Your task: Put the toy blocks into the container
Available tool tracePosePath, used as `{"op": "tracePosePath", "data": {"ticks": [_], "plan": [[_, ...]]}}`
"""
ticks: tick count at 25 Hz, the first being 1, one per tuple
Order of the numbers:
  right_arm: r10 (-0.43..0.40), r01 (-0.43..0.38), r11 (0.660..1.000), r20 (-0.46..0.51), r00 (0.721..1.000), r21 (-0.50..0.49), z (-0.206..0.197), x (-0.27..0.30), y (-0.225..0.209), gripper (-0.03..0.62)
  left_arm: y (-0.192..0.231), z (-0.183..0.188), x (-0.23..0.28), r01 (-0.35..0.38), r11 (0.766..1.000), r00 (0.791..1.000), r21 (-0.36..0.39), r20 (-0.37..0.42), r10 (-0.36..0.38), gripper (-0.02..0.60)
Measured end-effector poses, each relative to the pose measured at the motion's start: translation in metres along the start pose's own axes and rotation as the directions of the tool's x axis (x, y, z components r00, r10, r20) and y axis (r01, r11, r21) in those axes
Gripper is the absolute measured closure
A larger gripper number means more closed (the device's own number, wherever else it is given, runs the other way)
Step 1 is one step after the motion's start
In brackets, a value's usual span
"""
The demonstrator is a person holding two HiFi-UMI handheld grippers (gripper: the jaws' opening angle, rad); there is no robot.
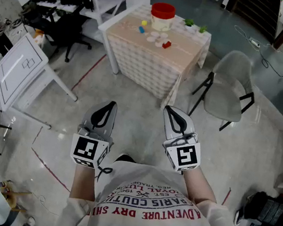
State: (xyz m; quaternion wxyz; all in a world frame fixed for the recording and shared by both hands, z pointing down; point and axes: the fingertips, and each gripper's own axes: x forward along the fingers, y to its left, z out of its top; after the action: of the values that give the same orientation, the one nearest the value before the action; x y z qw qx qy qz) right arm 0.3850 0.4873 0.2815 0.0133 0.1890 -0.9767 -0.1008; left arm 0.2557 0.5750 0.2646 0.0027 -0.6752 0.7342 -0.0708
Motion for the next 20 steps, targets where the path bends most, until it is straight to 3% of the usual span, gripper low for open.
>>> {"op": "tracePosePath", "data": {"ticks": [14,15,16,17,20], "plan": [[-0.029,0.028,0.997,0.003,1.0,0.072,-0.006,-0.007,-0.005,0.592,-0.01,-0.01,-0.003,0.012,1.0,1.0,-0.027,-0.003,-0.012,0.575],[-0.028,0.028,0.997,0.002,1.0,0.078,-0.007,-0.007,-0.005,0.592,-0.01,-0.009,-0.001,0.015,0.999,1.0,-0.029,0.001,-0.015,0.517],[-0.026,0.026,0.996,0.001,1.0,0.081,-0.007,-0.007,-0.005,0.592,-0.01,-0.009,0.001,0.021,0.999,1.0,-0.026,0.002,-0.021,0.358],[-0.024,0.024,0.997,0.0,1.0,0.08,-0.008,-0.006,-0.005,0.592,-0.01,-0.008,0.004,0.028,0.999,1.0,-0.02,0.002,-0.028,0.253],[-0.024,0.025,0.996,-0.007,1.0,0.08,-0.012,-0.002,-0.009,0.592,-0.005,-0.007,0.011,0.034,0.999,0.999,-0.01,-0.001,-0.034,0.245]]}}
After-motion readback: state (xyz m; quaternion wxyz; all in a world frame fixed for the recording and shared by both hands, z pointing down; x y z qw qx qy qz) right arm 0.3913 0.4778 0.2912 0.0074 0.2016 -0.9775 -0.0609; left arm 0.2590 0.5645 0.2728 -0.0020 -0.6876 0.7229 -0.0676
